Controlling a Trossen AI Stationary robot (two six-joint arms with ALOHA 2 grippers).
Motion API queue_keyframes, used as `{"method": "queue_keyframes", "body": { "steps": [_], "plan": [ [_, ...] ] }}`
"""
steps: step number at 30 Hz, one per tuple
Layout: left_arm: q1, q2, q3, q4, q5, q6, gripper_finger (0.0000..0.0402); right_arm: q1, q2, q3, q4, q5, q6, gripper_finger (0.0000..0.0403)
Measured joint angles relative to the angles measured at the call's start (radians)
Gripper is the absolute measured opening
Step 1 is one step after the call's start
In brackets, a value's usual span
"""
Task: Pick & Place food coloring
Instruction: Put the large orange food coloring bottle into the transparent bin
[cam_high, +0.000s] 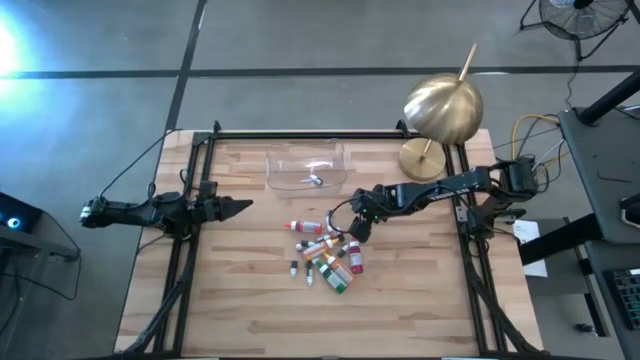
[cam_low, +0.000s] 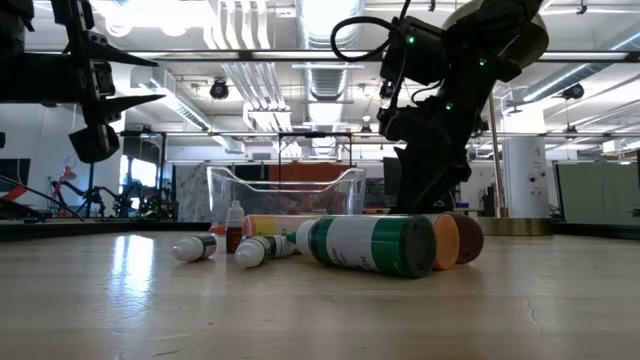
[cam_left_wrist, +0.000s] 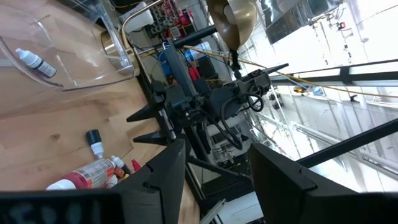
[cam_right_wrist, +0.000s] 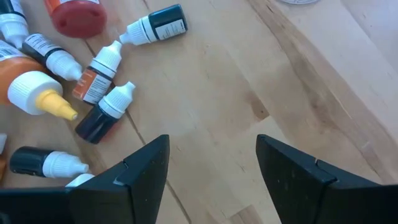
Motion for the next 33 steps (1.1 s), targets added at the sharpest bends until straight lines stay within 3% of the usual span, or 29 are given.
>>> {"method": "queue_keyframes", "body": {
  "steps": [22, 26, 33],
  "plan": [
    [0.001, 0.0, 0.0, 0.0, 0.0, 0.001, 0.0149, -0.002, 0.0, 0.0, -0.001, 0.002, -0.081, 0.0233],
    [0.001, 0.0, 0.0, 0.001, 0.0, 0.001, 0.0149, -0.001, 0.0, 0.0, -0.001, 0.041, -0.086, 0.0233],
    [0.0, 0.0, 0.003, -0.05, 0.052, 0.234, 0.0149, -0.001, 0.0, 0.0, -0.001, 0.056, -0.049, 0.0233]
  ]
}}
